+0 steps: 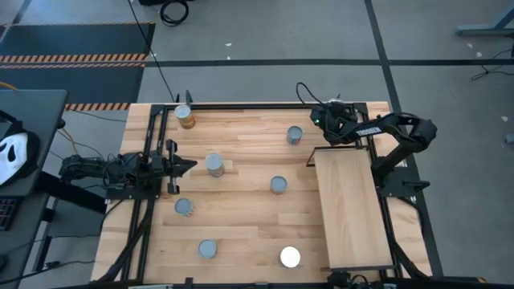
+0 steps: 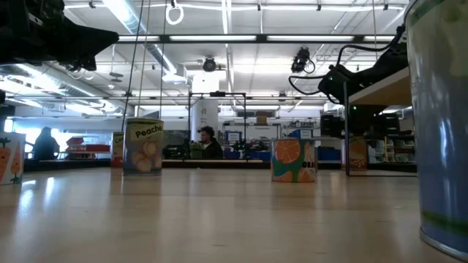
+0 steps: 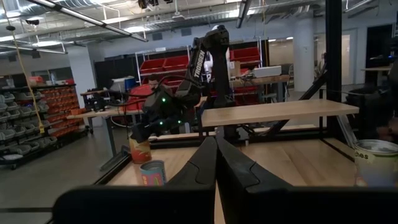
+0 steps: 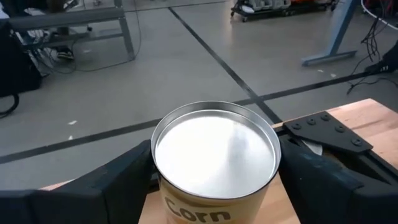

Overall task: Pick and place cans onto a shelf
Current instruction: Put the large right canned corn on the shelf

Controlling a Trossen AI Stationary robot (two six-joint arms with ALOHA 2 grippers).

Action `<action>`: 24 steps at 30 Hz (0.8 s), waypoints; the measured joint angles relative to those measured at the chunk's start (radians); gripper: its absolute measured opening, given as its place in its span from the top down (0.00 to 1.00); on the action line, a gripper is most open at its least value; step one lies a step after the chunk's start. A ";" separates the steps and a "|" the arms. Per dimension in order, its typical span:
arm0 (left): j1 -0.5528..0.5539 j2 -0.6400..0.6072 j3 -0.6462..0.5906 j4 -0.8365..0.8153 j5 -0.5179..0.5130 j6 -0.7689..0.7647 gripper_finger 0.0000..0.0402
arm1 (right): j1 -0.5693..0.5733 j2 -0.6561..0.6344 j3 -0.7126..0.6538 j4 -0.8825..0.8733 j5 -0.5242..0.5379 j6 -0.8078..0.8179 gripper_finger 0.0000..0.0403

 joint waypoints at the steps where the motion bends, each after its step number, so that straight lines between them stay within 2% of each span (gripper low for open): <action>1: 0.000 0.000 0.000 0.000 0.000 0.000 0.98 | 0.000 -0.008 0.000 0.000 -0.002 -0.004 0.21; 8: 0.000 0.000 0.000 0.000 0.000 0.000 0.98 | 0.034 -0.165 0.000 0.006 -0.037 -0.091 0.22; 14: 0.000 0.000 0.000 0.000 0.000 0.000 0.98 | 0.132 -0.396 0.000 0.006 -0.054 -0.260 0.22; 18: 0.000 0.000 0.000 0.000 0.000 0.000 0.98 | 0.213 -0.552 0.000 -0.011 -0.111 -0.360 0.22; 21: 0.000 0.000 0.000 0.000 0.000 0.000 0.98 | 0.274 -0.657 0.000 -0.027 -0.217 -0.416 0.22; 24: 0.000 0.000 0.000 0.000 0.000 0.000 0.98 | 0.325 -0.753 0.007 -0.120 -0.426 -0.423 0.22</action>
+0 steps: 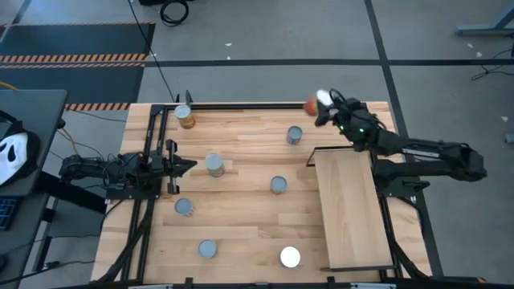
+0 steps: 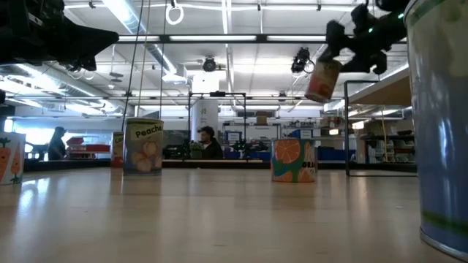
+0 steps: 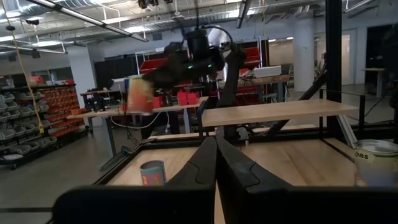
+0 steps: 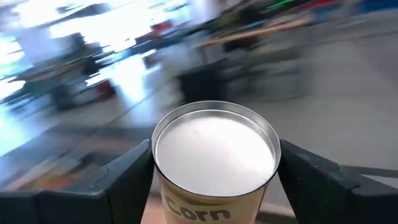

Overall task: Pick and place cans onto a shelf
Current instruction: Put the large right canned corn on the shelf

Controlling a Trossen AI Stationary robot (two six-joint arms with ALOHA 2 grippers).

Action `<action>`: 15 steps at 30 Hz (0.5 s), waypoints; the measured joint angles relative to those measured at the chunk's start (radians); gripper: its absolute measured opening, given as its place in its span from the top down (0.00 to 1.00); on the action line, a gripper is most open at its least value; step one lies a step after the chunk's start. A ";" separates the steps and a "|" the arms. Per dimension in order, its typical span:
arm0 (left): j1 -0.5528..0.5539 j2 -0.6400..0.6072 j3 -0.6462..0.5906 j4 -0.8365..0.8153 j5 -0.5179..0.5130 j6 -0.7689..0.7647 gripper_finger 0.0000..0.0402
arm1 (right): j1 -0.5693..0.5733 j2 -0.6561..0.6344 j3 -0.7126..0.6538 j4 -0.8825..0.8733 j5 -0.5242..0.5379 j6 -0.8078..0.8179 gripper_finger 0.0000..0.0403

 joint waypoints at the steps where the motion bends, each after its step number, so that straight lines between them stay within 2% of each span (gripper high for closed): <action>1: 0.000 0.000 0.000 0.000 0.000 0.000 0.98 | 0.016 -0.030 0.007 -0.054 -0.085 -0.005 0.22; 4: 0.000 0.000 0.000 0.000 0.000 0.000 0.98 | 0.067 -0.119 0.050 -0.254 -0.326 -0.041 0.22; 6: 0.000 0.000 0.000 0.000 0.000 0.000 0.98 | 0.098 -0.177 0.095 -0.374 -0.451 -0.078 0.22; 10: 0.000 0.000 0.000 0.000 0.000 0.000 0.98 | 0.138 -0.266 0.188 -0.572 -0.652 -0.181 0.22; 15: 0.000 0.000 0.000 0.000 0.000 0.000 0.98 | 0.169 -0.311 0.252 -0.746 -0.893 -0.271 0.22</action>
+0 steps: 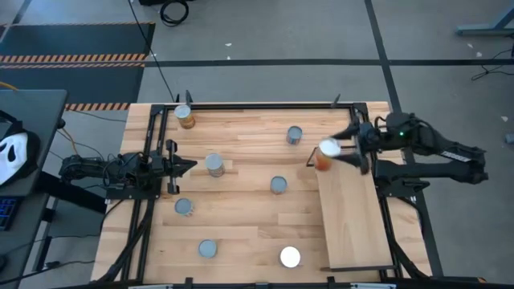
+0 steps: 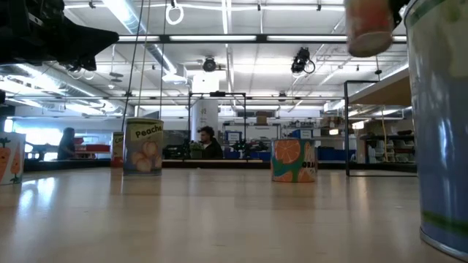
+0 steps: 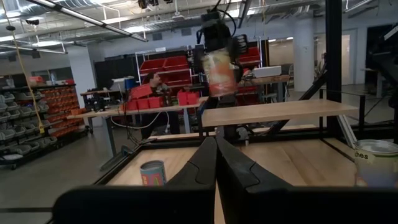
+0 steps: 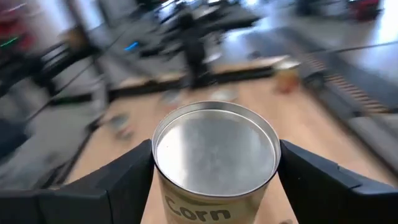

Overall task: Pick and place cans onto a shelf
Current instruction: Put the large right canned corn on the shelf

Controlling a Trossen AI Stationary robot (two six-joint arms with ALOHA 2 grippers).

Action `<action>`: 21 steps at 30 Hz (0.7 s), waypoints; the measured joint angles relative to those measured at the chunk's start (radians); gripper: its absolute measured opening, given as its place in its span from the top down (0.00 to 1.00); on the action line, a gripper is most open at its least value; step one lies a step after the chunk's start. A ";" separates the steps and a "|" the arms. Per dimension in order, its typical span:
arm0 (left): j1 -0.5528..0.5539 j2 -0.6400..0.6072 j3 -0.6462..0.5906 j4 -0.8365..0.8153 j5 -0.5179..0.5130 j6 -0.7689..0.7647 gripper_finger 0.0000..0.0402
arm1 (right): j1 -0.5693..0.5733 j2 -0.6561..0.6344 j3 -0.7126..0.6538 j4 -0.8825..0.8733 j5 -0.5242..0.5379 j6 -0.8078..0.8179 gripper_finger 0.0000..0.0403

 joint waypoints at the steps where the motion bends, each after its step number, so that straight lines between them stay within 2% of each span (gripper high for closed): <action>1: 0.000 0.000 0.000 0.000 0.000 0.000 0.98 | 0.007 -0.005 0.000 -0.032 -0.034 -0.017 0.22; 4: 0.000 0.000 0.000 0.000 0.000 0.000 0.98 | 0.026 -0.020 -0.006 -0.126 -0.074 -0.066 0.22; 8: 0.000 0.000 0.000 0.000 0.000 0.000 0.98 | 0.037 -0.040 -0.015 -0.235 -0.037 -0.152 0.23; 13: 0.000 0.000 0.000 0.000 0.000 0.000 0.98 | 0.037 -0.066 -0.015 -0.217 0.018 -0.266 0.21; 21: 0.000 0.000 0.000 0.000 0.000 0.000 0.98 | 0.038 -0.058 -0.015 -0.287 0.004 -0.284 0.14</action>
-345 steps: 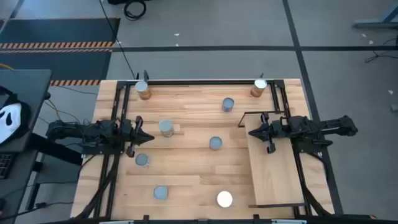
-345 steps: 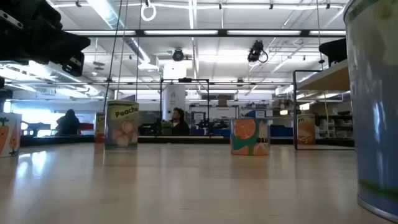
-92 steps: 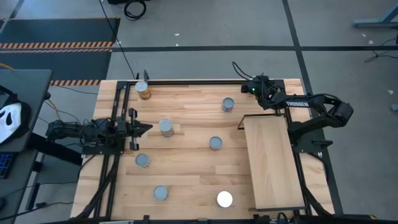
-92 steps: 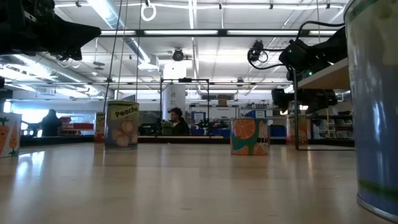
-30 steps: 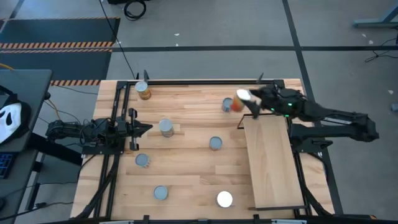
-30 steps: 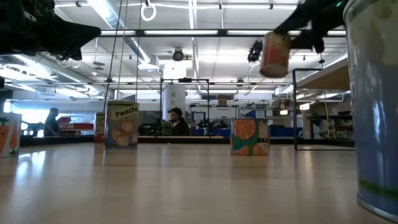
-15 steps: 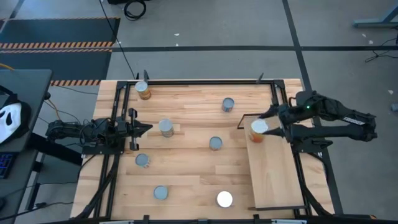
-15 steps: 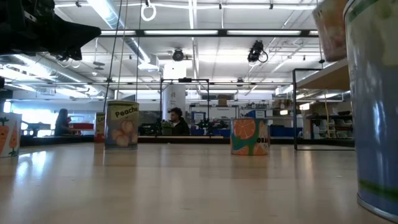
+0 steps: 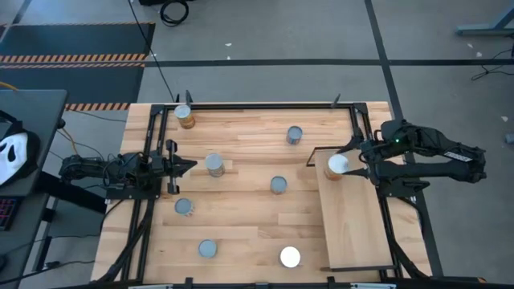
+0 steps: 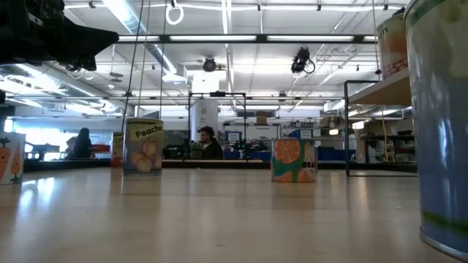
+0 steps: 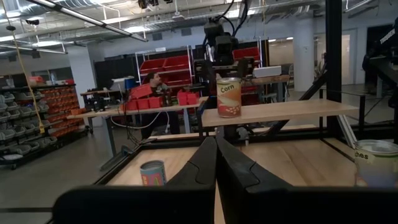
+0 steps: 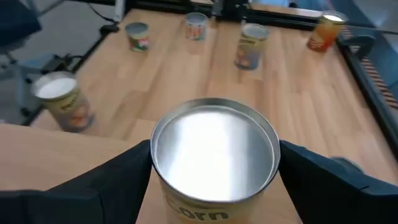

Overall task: Pick and place cans onto a shelf
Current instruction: Put the large right canned corn on the shelf, then put the large canned corn on the shelf aligned with the other canned corn

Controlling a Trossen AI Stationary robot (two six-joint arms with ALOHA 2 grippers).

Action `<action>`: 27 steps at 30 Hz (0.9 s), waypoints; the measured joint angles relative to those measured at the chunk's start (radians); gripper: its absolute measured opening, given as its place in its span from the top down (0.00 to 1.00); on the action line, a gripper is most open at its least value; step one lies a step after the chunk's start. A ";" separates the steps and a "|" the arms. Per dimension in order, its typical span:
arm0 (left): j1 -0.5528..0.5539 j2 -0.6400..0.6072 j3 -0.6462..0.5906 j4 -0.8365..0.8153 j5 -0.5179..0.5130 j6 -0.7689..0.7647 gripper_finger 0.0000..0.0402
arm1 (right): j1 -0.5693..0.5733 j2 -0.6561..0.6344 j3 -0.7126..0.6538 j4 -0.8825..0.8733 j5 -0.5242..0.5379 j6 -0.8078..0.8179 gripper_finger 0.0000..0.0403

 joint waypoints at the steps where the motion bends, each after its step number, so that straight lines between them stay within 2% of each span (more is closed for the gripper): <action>1: 0.000 0.000 0.000 0.000 0.000 0.000 0.98 | 0.000 0.000 0.000 0.004 0.005 -0.010 0.13; 6: 0.000 0.000 0.000 0.000 0.000 0.000 0.98 | 0.000 0.003 0.021 0.020 0.003 -0.006 0.07; 10: 0.000 0.000 0.000 0.000 0.000 0.000 0.98 | 0.000 0.019 0.125 0.041 -0.006 0.063 0.04; 14: 0.000 0.000 0.000 0.000 0.000 0.000 0.98 | 0.000 0.068 0.234 0.147 -0.002 0.191 0.05; 18: 0.000 0.000 0.000 0.000 0.000 0.000 0.98 | 0.000 0.181 0.300 0.213 0.041 0.358 0.06; 23: 0.000 0.000 0.000 0.000 0.000 0.000 0.98 | 0.014 0.344 0.369 0.261 0.052 0.412 0.09; 27: 0.000 0.000 0.000 0.000 0.000 0.000 0.98 | 0.030 0.458 0.431 0.346 0.095 0.537 0.12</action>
